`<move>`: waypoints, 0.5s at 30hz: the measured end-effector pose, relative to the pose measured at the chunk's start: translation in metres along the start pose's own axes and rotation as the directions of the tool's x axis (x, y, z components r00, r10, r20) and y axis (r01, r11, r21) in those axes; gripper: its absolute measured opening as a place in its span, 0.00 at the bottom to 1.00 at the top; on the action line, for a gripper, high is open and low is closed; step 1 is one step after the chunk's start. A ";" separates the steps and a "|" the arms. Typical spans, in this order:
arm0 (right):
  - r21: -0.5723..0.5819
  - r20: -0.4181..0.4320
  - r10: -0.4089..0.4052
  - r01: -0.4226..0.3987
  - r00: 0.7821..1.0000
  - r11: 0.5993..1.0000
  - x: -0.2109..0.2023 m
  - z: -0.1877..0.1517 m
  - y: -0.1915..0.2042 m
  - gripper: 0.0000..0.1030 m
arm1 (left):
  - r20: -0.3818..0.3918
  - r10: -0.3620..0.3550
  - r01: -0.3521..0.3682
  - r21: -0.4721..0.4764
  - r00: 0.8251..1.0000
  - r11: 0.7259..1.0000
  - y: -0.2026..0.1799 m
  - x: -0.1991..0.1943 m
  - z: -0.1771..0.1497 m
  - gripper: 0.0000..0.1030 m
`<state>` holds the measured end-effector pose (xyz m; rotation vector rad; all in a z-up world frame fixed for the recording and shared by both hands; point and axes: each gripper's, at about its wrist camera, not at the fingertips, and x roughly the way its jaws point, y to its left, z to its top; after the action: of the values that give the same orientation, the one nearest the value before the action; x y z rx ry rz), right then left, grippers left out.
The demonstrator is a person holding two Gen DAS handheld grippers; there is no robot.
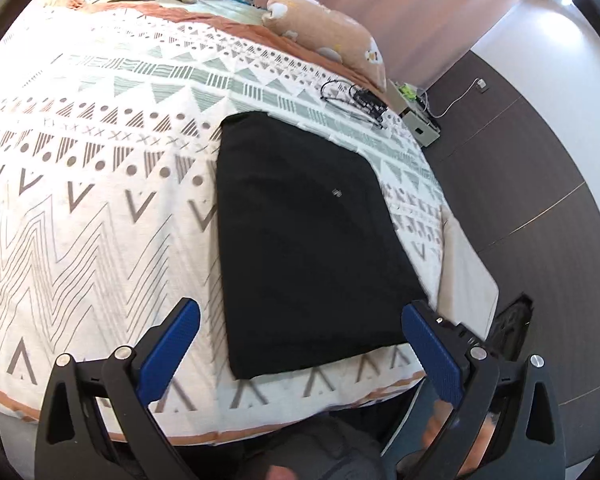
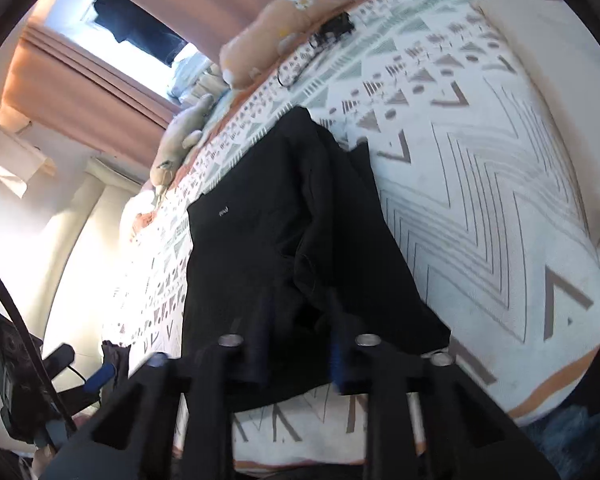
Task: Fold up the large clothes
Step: 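Press the folded black shirt flat and open both tools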
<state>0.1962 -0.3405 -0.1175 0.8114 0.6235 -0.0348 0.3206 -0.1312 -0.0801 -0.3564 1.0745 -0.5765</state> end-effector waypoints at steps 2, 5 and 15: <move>-0.006 0.023 0.015 -0.015 1.000 1.000 -0.003 -0.001 -0.002 0.09 | -0.019 -0.003 0.002 -0.022 1.000 1.000 0.010 0.005 -0.004 1.00; 0.005 0.039 0.017 -0.017 0.999 1.000 -0.007 -0.005 -0.013 0.08 | -0.038 -0.006 0.004 -0.038 0.999 0.999 0.016 0.016 -0.011 0.97; 0.128 0.028 0.050 -0.054 0.998 0.990 -0.006 -0.021 -0.064 0.07 | -0.121 0.002 -0.008 -0.050 0.993 0.999 0.018 0.068 -0.023 0.68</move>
<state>0.1644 -0.3715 -0.1679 0.9504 0.5811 -0.0376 0.3285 -0.1570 -0.1487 -0.3664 1.2079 -0.5725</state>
